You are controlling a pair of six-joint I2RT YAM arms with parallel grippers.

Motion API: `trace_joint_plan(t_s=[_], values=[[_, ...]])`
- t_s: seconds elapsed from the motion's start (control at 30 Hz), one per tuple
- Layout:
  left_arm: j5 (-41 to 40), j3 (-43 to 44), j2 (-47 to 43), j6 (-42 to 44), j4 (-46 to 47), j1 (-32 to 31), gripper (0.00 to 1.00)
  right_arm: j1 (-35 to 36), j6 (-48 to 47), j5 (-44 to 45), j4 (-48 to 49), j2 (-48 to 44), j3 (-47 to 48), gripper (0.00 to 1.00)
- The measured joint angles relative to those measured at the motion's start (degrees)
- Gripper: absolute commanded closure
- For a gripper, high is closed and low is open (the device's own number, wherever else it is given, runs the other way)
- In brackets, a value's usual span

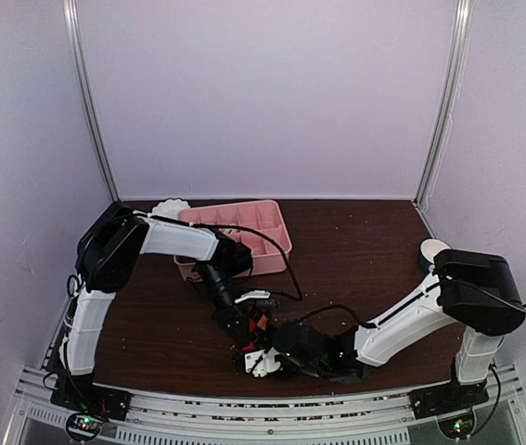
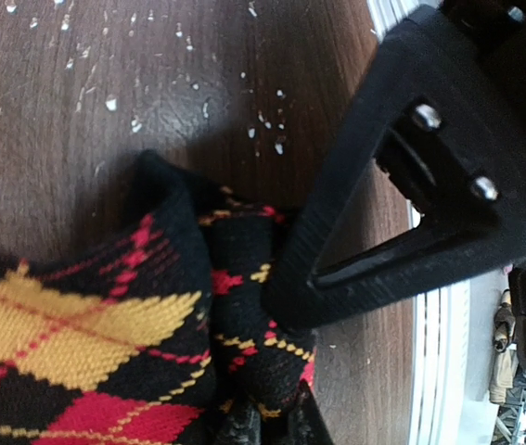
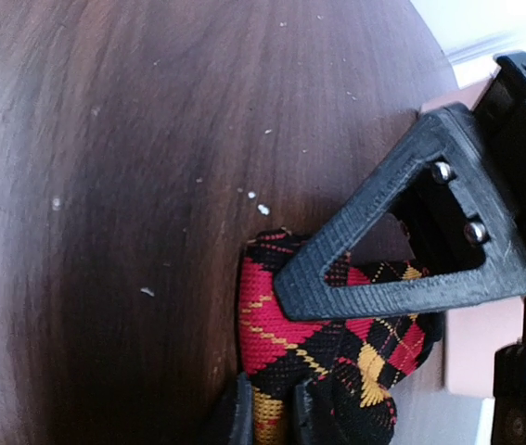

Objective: Roll the socks
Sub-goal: Roll the sock.

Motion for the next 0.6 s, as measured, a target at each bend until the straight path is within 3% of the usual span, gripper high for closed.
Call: trace_joint_plan(t_s=[0.07, 0.27, 0.53, 0.6], values=[[0.0, 0.1, 0.1, 0.2, -0.2, 0.0, 0.93, -0.5, 0.6, -0.8, -0.5, 0.0, 0.1, 1.0], [-0.2, -0.7, -0.6, 1.6, 0.2, 0.2, 0.86, -2.0, 6.9, -5.6, -6.3, -1.0, 2.3, 1.0], [-3.0, -6.1, -8.9, 3.7, 2.3, 2.1, 0.63, -2.9, 19.9, -14.1, -13.6, -1.9, 5.7, 1.0], [-3.7, -8.0, -11.3, 3.8, 3.4, 2.8, 0.53, -3.0, 23.5, -16.4, -16.3, -1.9, 7.3, 1.0]])
